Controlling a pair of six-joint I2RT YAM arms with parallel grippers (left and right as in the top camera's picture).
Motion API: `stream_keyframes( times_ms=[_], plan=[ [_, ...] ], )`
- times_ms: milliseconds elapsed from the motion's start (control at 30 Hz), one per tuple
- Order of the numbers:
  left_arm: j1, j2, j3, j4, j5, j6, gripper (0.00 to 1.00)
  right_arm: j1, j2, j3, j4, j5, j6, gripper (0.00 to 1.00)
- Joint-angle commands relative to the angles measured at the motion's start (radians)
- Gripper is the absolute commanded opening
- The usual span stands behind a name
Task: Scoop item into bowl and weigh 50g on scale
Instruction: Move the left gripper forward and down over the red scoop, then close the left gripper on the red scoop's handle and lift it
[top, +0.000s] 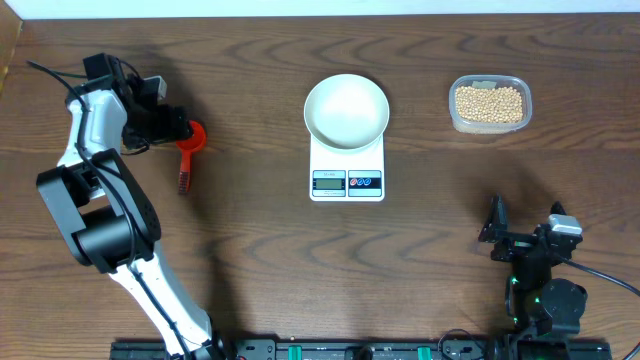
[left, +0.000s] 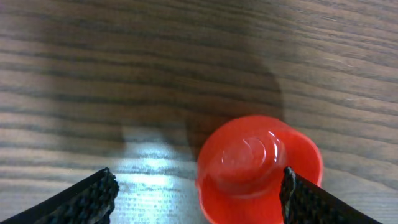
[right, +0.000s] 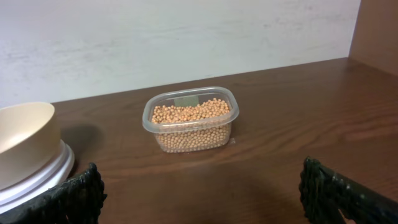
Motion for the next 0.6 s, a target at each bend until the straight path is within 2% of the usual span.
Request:
stream_keyframes(
  times_ms=[0,67,167,433,567],
  plan=[
    [-0.002,0.011,0.014,0.018,-0.013,0.024,0.8,0.006,-0.006,-0.001,-0.004,0.002,0.005,0.99],
    [-0.002,0.011,0.014,0.034,-0.013,0.024,0.71,0.006,-0.006,-0.001,-0.004,0.002,0.005,0.99],
    [-0.003,0.011,0.009,0.047,-0.013,0.024,0.63,0.006,-0.006,-0.001,-0.004,0.002,0.005,0.99],
    [-0.003,0.011,-0.052,0.091,-0.013,0.024,0.61,0.006,-0.006,-0.001,-0.004,0.002,0.005,0.99],
    [-0.003,0.012,-0.053,0.091,-0.013,0.024,0.57,0.006,-0.006,-0.001,-0.004,0.002,0.005,0.99]
  ],
)
